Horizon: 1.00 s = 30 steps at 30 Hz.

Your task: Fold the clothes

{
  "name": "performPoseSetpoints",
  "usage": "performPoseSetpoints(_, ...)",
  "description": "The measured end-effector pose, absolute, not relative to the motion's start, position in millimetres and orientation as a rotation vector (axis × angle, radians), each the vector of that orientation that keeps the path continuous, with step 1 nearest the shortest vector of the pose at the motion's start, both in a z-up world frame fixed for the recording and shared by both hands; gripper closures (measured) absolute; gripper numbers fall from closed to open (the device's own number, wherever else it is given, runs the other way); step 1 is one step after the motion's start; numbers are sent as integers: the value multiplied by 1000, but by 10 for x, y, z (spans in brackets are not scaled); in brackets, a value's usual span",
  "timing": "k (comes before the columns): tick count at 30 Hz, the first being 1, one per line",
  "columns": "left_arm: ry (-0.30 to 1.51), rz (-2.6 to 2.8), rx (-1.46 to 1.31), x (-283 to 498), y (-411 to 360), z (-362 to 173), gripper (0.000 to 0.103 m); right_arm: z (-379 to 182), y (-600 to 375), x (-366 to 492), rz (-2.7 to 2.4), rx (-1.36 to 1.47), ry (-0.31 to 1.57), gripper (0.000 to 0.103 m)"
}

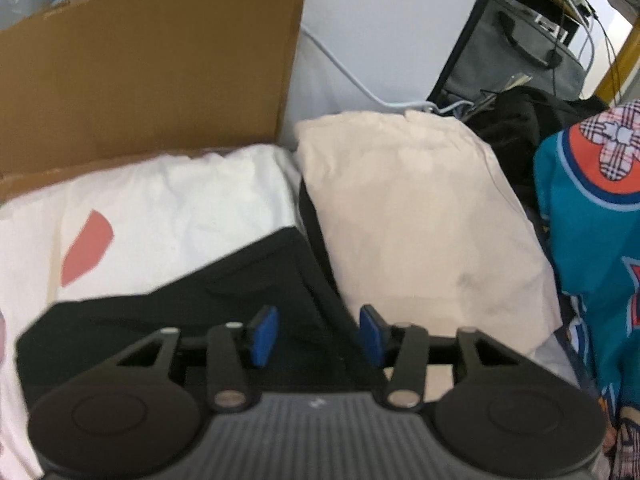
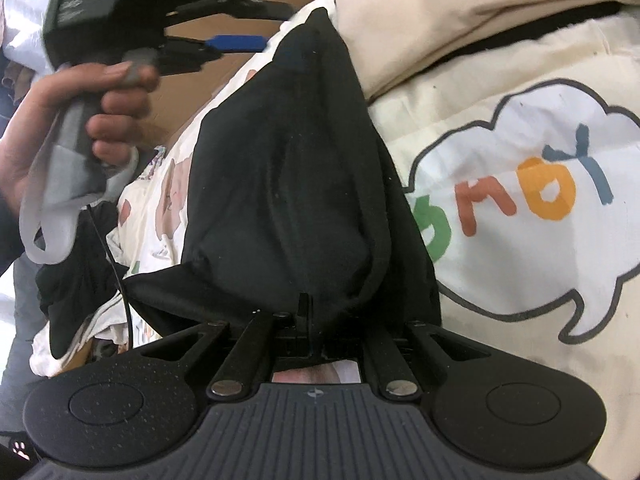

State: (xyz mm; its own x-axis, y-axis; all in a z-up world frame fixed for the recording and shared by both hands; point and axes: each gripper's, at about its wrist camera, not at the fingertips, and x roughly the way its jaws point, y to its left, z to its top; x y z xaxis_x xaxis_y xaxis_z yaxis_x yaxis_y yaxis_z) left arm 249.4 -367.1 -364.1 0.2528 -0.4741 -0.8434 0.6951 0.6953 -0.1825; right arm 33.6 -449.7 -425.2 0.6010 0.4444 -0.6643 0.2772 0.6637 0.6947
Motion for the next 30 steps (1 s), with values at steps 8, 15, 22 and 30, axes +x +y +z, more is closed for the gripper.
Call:
performPoseSetpoints(8,1082,-804,255,2529,-3011,-3304,54,-4209,-4637,152,98,922,954,98)
performPoseSetpoints(15,1049,-709,225,2404,-2342,-3050,34,-4068,-4676,85,96,902,957,98)
performPoseSetpoints(22,1046,-646,195,2033,-1827,-3040,19,-3960,-4766,57,76,887,966,96)
performPoseSetpoints(30,1111,-650,210,1616,-1627,-3308,16,-3901,-4896,41,44,891,973,61)
